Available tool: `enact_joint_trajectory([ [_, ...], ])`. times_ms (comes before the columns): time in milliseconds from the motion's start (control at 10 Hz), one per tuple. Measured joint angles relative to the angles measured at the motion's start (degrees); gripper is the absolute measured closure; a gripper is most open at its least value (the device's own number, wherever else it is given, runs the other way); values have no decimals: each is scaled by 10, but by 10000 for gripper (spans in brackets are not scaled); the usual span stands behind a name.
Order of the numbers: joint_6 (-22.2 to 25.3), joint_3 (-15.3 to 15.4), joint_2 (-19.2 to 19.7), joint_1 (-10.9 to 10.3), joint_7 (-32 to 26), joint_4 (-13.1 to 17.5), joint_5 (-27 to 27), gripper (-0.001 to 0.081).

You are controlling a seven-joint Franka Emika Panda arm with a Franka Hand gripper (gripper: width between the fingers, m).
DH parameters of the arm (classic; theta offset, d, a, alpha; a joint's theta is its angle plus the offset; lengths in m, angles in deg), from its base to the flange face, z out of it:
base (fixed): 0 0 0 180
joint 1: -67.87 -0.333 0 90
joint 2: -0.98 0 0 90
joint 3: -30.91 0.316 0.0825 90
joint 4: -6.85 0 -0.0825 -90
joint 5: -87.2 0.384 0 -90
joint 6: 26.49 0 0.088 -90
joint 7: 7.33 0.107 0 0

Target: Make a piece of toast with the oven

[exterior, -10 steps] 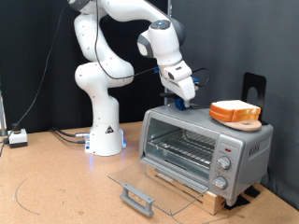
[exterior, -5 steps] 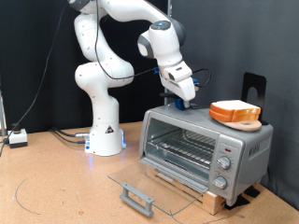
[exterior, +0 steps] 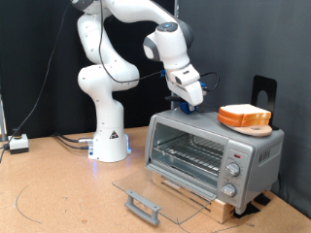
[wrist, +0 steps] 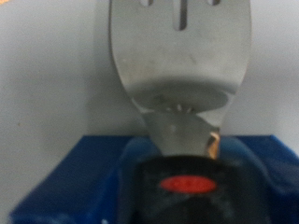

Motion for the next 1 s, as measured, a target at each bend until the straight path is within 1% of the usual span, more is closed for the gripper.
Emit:
enact_joint_trajectory([
  [200, 0, -2, 1, 0, -1, 1, 2, 410],
  [300, 1, -8, -2, -1, -11, 4, 9, 410],
  [500, 13, -38, -28, -1, -46, 15, 26, 410],
  [600, 34, -57, -47, -1, -55, 21, 27, 410],
  [700, 68, -76, -63, 1, -55, 30, 20, 410],
  [800, 96, -88, -78, 5, -55, 34, 15, 410],
  [900, 93, -85, -76, 5, -55, 34, 15, 410],
  [1000, 77, -86, -74, 7, -54, 34, 18, 410],
])
